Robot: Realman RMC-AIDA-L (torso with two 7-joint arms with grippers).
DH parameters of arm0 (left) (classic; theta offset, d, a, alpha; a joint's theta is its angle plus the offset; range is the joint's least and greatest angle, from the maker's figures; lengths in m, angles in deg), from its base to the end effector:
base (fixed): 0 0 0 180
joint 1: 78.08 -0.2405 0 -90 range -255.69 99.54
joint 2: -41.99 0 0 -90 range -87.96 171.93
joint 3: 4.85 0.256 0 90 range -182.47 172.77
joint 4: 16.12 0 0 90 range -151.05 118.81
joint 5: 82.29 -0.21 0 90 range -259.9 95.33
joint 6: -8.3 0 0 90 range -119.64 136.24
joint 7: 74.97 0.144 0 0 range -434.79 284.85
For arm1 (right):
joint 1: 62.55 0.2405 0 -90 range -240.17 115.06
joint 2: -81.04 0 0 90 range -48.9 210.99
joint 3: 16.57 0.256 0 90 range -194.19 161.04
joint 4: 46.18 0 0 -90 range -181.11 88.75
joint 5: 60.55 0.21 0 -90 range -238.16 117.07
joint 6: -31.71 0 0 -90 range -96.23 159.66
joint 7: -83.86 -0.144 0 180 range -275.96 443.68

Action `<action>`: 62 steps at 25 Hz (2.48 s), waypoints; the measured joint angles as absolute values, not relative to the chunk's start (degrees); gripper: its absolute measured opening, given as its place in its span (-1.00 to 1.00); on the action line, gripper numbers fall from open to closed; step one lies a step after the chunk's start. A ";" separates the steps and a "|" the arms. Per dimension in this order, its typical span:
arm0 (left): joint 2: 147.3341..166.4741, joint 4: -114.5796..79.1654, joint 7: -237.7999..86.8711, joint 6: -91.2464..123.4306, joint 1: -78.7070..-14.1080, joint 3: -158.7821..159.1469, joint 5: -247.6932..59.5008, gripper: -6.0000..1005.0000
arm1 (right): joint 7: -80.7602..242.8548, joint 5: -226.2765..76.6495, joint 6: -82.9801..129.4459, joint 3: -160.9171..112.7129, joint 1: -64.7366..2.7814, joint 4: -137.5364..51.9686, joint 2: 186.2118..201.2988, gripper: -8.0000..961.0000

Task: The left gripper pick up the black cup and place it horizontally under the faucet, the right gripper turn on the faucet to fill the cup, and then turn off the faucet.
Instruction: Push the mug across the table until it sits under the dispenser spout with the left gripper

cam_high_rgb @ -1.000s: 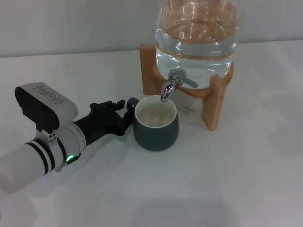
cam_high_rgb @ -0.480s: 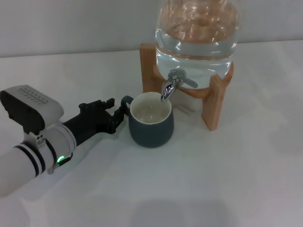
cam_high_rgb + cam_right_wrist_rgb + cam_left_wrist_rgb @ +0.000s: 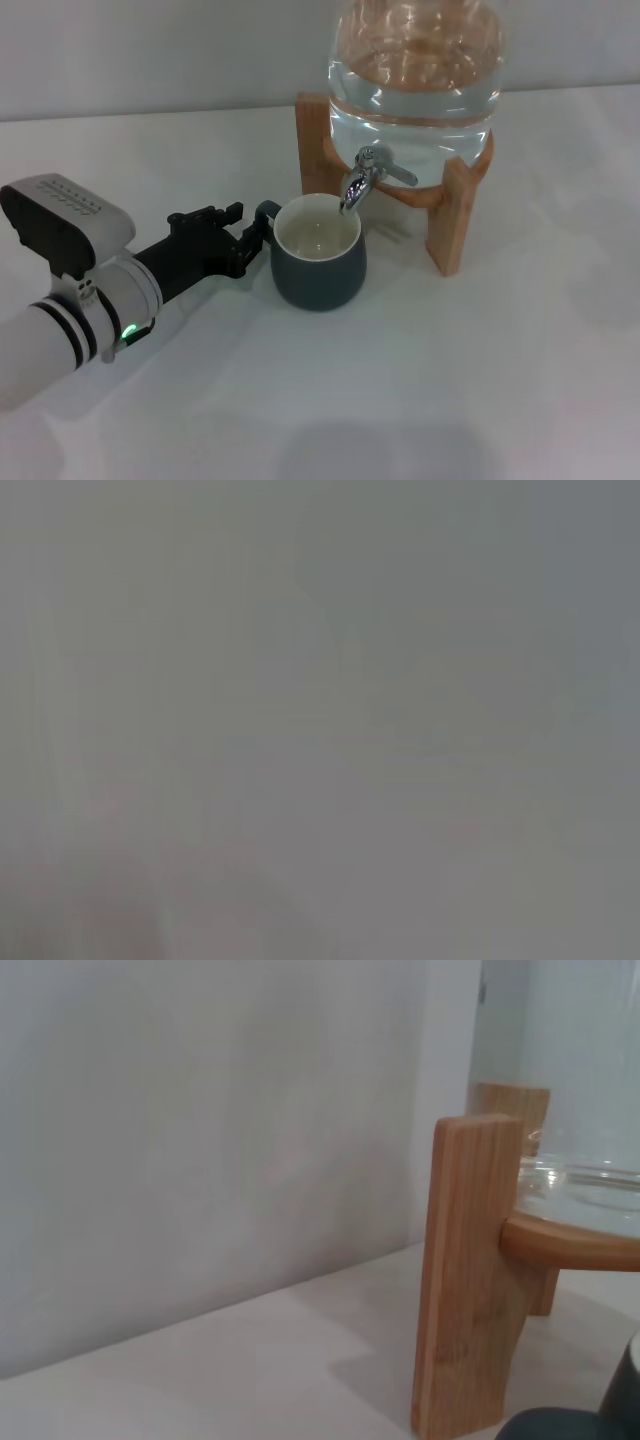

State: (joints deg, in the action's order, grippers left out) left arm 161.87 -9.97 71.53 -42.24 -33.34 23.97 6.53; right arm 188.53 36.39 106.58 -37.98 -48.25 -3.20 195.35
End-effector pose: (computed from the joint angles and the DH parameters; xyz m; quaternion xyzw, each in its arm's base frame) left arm -0.2557 0.3670 -0.1090 -0.8914 -0.2356 -0.2081 0.3264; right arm 0.3750 0.2964 0.1730 -0.6973 0.2905 0.3619 0.5462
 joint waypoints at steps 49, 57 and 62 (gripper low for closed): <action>161.88 -9.96 70.37 -41.59 -33.18 21.31 6.22 -0.16 | 189.15 36.46 106.63 -37.14 -48.06 -3.22 195.47 0.75; 161.87 -9.89 70.33 -41.16 -32.70 21.54 6.08 -0.14 | 189.15 36.48 106.70 -36.65 -48.32 -3.28 195.47 0.75; 161.87 -9.33 69.70 -39.28 -31.45 21.59 5.07 -0.13 | 189.15 36.48 106.78 -36.61 -48.25 -3.29 195.47 0.75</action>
